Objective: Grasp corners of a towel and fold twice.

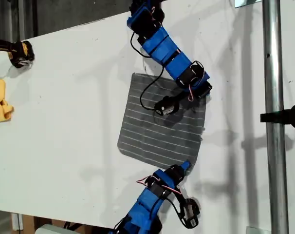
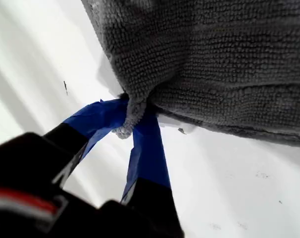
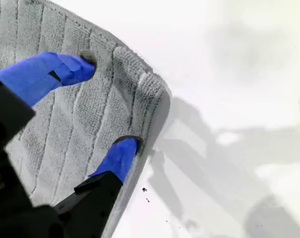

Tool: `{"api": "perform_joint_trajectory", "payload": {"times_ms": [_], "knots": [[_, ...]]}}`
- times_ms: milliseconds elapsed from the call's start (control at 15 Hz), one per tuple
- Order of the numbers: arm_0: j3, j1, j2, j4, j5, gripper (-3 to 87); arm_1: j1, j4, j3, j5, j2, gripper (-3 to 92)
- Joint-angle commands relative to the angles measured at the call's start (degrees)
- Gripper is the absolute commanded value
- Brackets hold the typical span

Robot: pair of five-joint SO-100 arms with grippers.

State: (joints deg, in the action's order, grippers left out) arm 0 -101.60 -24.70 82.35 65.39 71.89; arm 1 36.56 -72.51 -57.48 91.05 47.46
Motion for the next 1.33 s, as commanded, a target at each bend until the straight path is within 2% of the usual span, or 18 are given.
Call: {"api": "perform_joint_trajectory", "payload": {"times_ms": [0, 133, 400, 467, 600, 667, 733, 867, 1000, 1133, 1267], "knots": [[0.0, -1.23, 0.35, -0.26, 1.41, 25.0, -0.35, 0.7, 0.18, 0.26, 3.87, -0.2], [0.18, -1.49, -2.11, -1.49, 1.58, 21.6, -0.44, 0.79, 0.18, 0.26, 3.87, -0.2], [-2.72, -2.64, -6.24, -7.03, 5.63, 6.6, -0.35, 0.26, 0.18, 0.44, 4.22, -0.2], [-3.16, -2.72, -6.15, -7.38, 6.5, 0.3, -0.35, 0.09, 0.18, 0.44, 4.48, -0.2], [-2.99, -2.99, -3.6, -6.15, 7.56, -1.6, -0.53, -0.53, 0.18, 0.44, 4.83, -0.2], [-2.72, -2.81, -1.49, -4.57, 8.35, -1.6, -0.7, -0.53, 0.18, 0.35, 4.92, -0.2], [0.18, -2.72, 0.44, -0.35, 8.7, -1.6, -0.79, -0.79, 0.18, 0.26, 5.19, -0.2], [15.73, -3.16, -0.09, 14.06, 8.09, -1.6, -0.7, -2.2, 0.18, 0.44, 6.94, -0.2], [32.43, -4.31, -5.45, 23.91, 6.94, -1.6, 0.53, -3.96, 0.18, 1.05, 10.37, -0.2], [43.24, -5.62, -10.81, 28.39, 6.59, -1.6, 2.99, -5.19, 2.9, 1.85, 11.25, -0.2], [43.68, -6.06, -12.22, 28.13, 7.91, -1.6, 5.36, -4.57, 5.19, 3.25, 10.72, -0.2]]}}
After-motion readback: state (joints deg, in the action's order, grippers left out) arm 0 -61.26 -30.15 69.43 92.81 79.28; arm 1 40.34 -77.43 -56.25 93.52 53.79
